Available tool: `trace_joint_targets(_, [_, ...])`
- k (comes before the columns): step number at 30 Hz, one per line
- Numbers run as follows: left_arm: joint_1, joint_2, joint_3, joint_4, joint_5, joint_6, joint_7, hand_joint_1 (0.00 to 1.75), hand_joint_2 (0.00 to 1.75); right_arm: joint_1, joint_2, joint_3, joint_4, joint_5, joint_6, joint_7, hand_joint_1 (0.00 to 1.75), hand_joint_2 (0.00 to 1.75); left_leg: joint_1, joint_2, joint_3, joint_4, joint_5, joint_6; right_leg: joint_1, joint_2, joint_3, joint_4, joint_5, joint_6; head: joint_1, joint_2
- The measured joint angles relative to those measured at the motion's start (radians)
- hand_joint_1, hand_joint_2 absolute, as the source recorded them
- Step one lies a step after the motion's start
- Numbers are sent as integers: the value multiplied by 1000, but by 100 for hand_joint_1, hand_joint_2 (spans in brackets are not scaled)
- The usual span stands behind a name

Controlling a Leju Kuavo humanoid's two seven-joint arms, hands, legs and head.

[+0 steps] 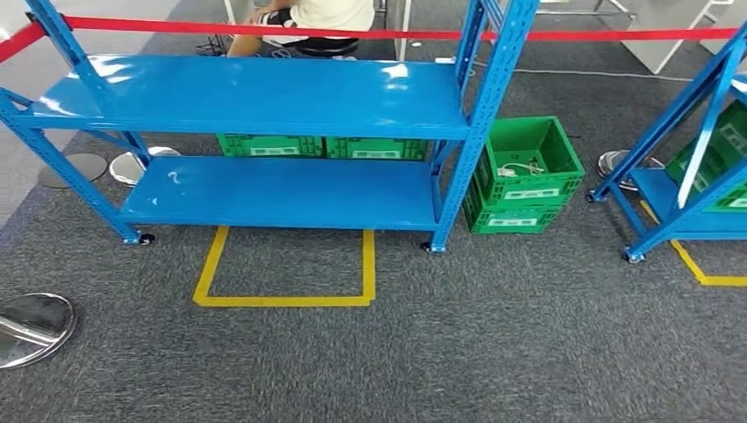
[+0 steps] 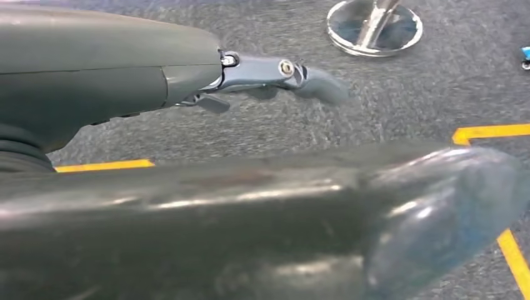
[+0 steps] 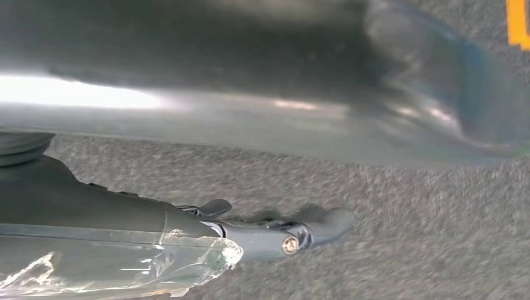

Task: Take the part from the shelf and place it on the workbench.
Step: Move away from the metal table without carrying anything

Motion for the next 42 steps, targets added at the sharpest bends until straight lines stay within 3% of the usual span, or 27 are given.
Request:
trace_joint_targets(2, [5, 0, -2, -6, -2, -5, -1, 0, 0, -3, 0, 1, -2, 1, 0, -2, 0, 0, -5, -2, 8, 16, -2, -7, -9, -29, 34, -28, 9, 4, 6, 0])
trace_joint_targets(4, [8, 1, -1, -12, -4, -7, -3, 0, 0, -4, 0, 4, -2, 2, 2, -3, 0, 0, -8, 45, -13, 72, -11, -21, -27, -56, 76, -54, 16, 11, 1, 0])
trace_joint_targets(6, [11, 1, -1, -15, -8, -8, -4, 0, 0, -1, 1, 6, -2, 3, 3, -4, 0, 0, 4, 98, -91, 175, -44, -46, -43, -84, 115, -78, 3, 24, -8, 0])
trace_joint_targets(7, [14, 2, -1, -16, -10, -9, -4, 0, 0, 0, 1, 7, -1, 4, 4, -4, 0, 0, 15, 110, -139, 221, -71, -59, -52, -97, 137, -91, -7, 32, -8, 0])
trace_joint_targets(9, [21, 2, -1, -16, -11, -10, -4, 0, 0, 0, 2, 7, -1, 4, 3, -4, 0, 0, 35, 122, -206, 243, -129, -86, -72, -119, 190, -119, -30, 49, -9, 0])
trace_joint_targets(10, [24, 2, -1, -16, -11, -10, -4, 0, 0, -1, 2, 7, -1, 4, 3, -5, 0, 0, 45, 131, -223, 219, -136, -100, -85, -130, 222, -133, -45, 59, -9, 0])
trace_joint_targets(11, [27, 2, 0, -17, -11, -10, -4, 0, 0, -1, 2, 7, -1, 4, 3, -5, 0, 0, 53, 150, -232, 177, -104, -113, -96, -140, 256, -144, -64, 72, -9, 0])
trace_joint_targets(12, [30, 2, 0, -17, -11, -10, -4, 0, 0, -1, 2, 7, -1, 4, 3, -5, 0, 0, 60, 184, -239, 127, -27, -123, -104, -149, 291, -151, -86, 85, -14, 0])
trace_joint_targets(14, [31, 2, 0, -17, -11, -10, -4, 0, 0, 0, 2, 7, -2, 5, 2, -7, 0, 0, 67, 239, -247, 77, 118, -116, -106, -172, 347, -170, -131, 107, -26, 0])
trace_joint_targets(15, [31, 2, -1, -19, -12, -10, -4, 0, 0, -2, 2, 7, -3, 6, 2, -8, 0, 0, 68, 244, -251, 76, 149, -105, -103, -182, 374, -183, -141, 117, -28, 0])
trace_joint_targets(16, [30, 1, -1, -21, -12, -10, -4, 0, 0, -5, 2, 8, -4, 6, 2, -8, 0, 0, 69, 230, -251, 87, 138, -92, -100, -190, 387, -187, -134, 126, -26, 0])
trace_joint_targets(18, [31, 0, -1, -26, -12, -9, -5, 0, 0, -13, 2, 12, -5, 7, 3, -9, 0, 0, 73, 192, -235, 78, 117, -74, -99, -166, 357, -105, -87, 136, -16, 0])
trace_joint_targets(20, [31, -1, -1, -27, -12, -8, -5, 0, 0, -15, 2, 13, -4, 7, 3, -8, 0, 0, 75, 158, -195, 51, 100, -60, -98, -116, 242, 70, -82, 127, -9, 0])
trace_joint_targets(22, [31, -1, -1, -28, -12, -8, -5, 0, 0, -13, 2, 14, -3, 7, 3, -7, 0, 0, 74, 121, -143, 20, 81, -55, -96, -91, 121, 187, -170, 116, -6, 0])
trace_joint_targets(24, [32, -1, -1, -28, -12, -8, -5, 0, 0, -13, 2, 14, -2, 7, 3, -7, 0, 0, 74, 83, -86, -4, 57, -57, -95, -87, 27, 204, -254, 96, -4, 0])
trace_joint_targets(25, [32, -1, -1, -28, -12, -8, -5, 0, 0, -13, 2, 14, -2, 7, 3, -7, 0, 0, 75, 65, -58, -10, 43, -59, -98, -85, -11, 187, -262, 94, -4, 0])
trace_joint_targets(26, [34, -1, -1, -28, -12, -8, -5, 0, 0, -12, 2, 14, -1, 7, 3, -8, 0, 0, 76, 48, -33, -13, 27, -63, -102, -77, -44, 159, -231, 96, -3, 0])
trace_joint_targets(28, [37, -1, 0, -28, -12, -7, -5, 0, 0, -10, 2, 13, 3, 8, 3, -8, 0, 0, 76, 20, 4, -10, -8, -75, -114, -42, -101, 92, -66, 125, -1, 0])
trace_joint_targets(29, [39, -1, -1, -30, -12, -7, -5, 0, 0, -8, 2, 14, 6, 10, 3, -7, 0, 0, 78, 9, 16, -8, -27, -82, -114, -28, -114, 68, 10, 129, -2, 0])
trace_joint_targets(30, [40, 0, -2, -32, -12, -6, -4, 0, 0, -9, 3, 14, 7, 11, 3, -8, 0, 0, 81, -1, 27, -6, -39, -92, -110, -21, -117, 54, 62, 124, -4, 0])
trace_joint_targets(31, [41, 0, -3, -34, -11, -6, -4, 0, 0, -11, 2, 14, 6, 11, 4, -9, 0, 0, 86, -6, 38, -5, -46, -101, -101, -28, -109, 48, 74, 111, -5, 0])
trace_joint_targets(32, [42, 0, -5, -35, -11, -6, -3, 0, 0, -13, 2, 14, 4, 11, 3, -11, 0, 0, 92, -5, 44, 0, -47, -108, -94, -34, -94, 47, 68, 99, -6, 0])
trace_joint_targets(34, [40, 1, -10, -38, -11, -6, -2, 0, 0, -12, 2, 12, 0, 10, 3, -13, 0, 0, 93, 40, 23, 58, -38, -114, -86, -54, -63, 39, 59, 77, -7, 0])
trace_joint_targets(36, [40, 2, -14, -42, -10, -5, -1, 0, 0, -7, 2, 12, 0, 5, 2, -12, 0, 0, 81, 101, -57, 177, -59, -110, -81, -73, -33, 28, 43, 65, -9, 0])
trace_joint_targets(39, [45, 2, -16, -45, -3, -10, 2, 0, 0, -6, 2, 13, 0, -9, 2, -8, 0, 0, 63, 124, -176, 284, -132, -95, -71, -91, 12, 9, 10, 57, -8, 0])
trace_joint_targets(41, [51, 2, -17, -48, 6, -17, 7, 0, 0, -6, 2, 13, 0, -21, 4, 0, 0, 0, 51, 123, -194, 234, -114, -80, -68, -90, 57, -4, -11, 54, -8, 0])
trace_joint_targets(42, [54, 2, -17, -49, 11, -21, 10, 0, 0, -7, 2, 13, 0, -29, 5, 6, 0, 0, 44, 117, -194, 184, -60, -72, -67, -87, 76, -10, -21, 53, -8, 0])
